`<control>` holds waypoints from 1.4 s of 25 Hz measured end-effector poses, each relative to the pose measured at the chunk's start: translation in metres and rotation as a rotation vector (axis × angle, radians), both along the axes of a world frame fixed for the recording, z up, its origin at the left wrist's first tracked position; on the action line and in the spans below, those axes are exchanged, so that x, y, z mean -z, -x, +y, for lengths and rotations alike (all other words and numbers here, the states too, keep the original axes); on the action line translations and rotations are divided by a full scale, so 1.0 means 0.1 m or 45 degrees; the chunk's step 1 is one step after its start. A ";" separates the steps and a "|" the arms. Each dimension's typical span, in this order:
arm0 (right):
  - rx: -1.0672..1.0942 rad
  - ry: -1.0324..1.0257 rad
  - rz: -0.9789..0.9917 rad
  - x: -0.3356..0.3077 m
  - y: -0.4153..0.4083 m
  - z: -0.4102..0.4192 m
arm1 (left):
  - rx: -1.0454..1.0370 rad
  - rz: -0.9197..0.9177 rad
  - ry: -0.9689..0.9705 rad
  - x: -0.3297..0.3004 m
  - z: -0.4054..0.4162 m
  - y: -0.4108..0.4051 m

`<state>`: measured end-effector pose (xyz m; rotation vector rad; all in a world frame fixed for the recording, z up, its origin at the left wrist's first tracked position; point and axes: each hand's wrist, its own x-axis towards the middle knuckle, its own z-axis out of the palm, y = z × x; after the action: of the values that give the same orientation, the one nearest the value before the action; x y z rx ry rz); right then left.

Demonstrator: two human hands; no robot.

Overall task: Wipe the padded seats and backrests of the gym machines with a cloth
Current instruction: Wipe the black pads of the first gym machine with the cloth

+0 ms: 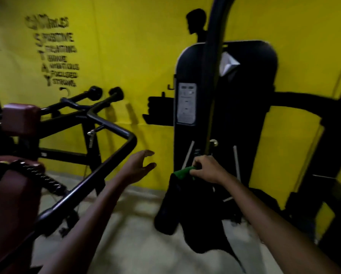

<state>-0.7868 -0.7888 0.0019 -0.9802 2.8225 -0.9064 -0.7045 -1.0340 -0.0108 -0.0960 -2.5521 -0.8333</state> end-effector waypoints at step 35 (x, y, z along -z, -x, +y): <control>0.538 0.728 -0.357 -0.02 -0.30 5.13 | 0.876 0.319 -0.177 -0.31 5.84 1.21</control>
<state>-0.7568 -0.2759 0.0038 -0.2148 2.6043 -1.7961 -0.8252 -0.4505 0.0201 -1.0082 -2.2139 -1.1475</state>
